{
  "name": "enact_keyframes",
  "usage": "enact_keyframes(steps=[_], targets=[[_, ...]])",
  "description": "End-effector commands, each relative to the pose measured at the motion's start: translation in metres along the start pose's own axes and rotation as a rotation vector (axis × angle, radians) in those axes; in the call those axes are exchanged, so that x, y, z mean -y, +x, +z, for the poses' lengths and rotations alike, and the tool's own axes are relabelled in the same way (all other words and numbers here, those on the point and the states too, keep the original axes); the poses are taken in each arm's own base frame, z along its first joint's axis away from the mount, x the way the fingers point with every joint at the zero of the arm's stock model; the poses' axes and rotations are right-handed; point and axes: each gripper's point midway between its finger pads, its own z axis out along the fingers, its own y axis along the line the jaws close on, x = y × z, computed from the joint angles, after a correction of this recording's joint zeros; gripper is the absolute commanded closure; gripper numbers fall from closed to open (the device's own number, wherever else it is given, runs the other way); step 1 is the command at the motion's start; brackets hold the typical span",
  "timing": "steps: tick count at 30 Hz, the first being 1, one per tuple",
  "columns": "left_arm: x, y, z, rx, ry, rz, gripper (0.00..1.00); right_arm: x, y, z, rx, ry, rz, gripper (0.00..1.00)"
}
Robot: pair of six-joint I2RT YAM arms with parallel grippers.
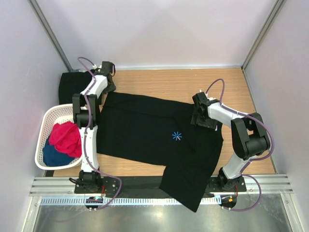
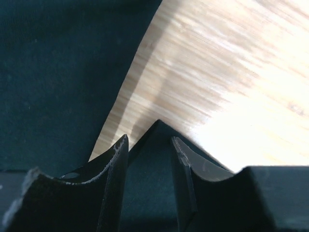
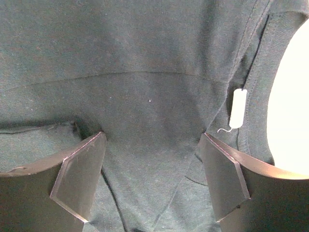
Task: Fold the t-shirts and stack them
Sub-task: Fold the tshirt
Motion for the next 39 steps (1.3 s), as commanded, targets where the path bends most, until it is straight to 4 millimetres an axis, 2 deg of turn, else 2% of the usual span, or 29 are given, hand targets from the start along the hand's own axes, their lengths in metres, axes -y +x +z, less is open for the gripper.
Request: enact_keyframes(steps=[1, 2, 6, 8, 9, 10, 13, 17, 21, 26, 31, 36, 39], targets=[[0.000, -0.014, -0.005, 0.017, 0.001, 0.005, 0.59, 0.012, -0.001, 0.001, 0.012, 0.054, 0.003, 0.16], [0.007, -0.017, -0.014, 0.018, 0.045, 0.007, 0.59, 0.012, -0.002, 0.000, 0.016, 0.052, 0.001, 0.16], [0.010, -0.022, -0.030, 0.034, 0.105, 0.051, 0.59, 0.009, -0.005, 0.001, 0.015, 0.038, -0.007, 0.16], [0.005, -0.016, -0.036, 0.007, 0.102, 0.068, 0.60, 0.011, -0.006, 0.001, 0.016, 0.050, -0.018, 0.16], [0.004, -0.021, -0.048, 0.020, 0.114, 0.080, 0.60, 0.012, -0.007, 0.001, 0.015, 0.053, -0.030, 0.16], [0.000, -0.011, -0.047, -0.002, 0.109, 0.096, 0.60, 0.013, -0.008, 0.001, 0.015, 0.055, -0.030, 0.16], [-0.009, -0.015, -0.060, 0.014, 0.103, 0.119, 0.60, 0.014, -0.010, 0.003, 0.010, 0.041, -0.037, 0.16], [-0.022, -0.009, -0.057, -0.009, 0.090, 0.116, 0.62, 0.024, -0.010, 0.010, -0.006, 0.067, -0.043, 0.16], [-0.018, -0.002, -0.053, -0.032, 0.122, 0.127, 0.64, 0.032, -0.017, 0.015, -0.011, 0.061, -0.062, 0.16], [-0.001, 0.000, -0.053, -0.040, 0.217, 0.138, 0.66, 0.022, -0.041, 0.017, 0.026, -0.014, -0.153, 0.16], [0.005, 0.002, -0.047, -0.049, 0.241, 0.158, 0.67, 0.007, -0.064, 0.022, 0.056, -0.041, -0.166, 0.19], [0.003, 0.000, -0.039, -0.047, 0.215, 0.175, 0.69, -0.008, -0.078, 0.030, 0.058, -0.072, -0.187, 0.21], [-0.007, 0.003, -0.031, -0.053, 0.155, 0.183, 0.70, -0.013, -0.089, 0.033, 0.077, -0.073, -0.204, 0.21]])
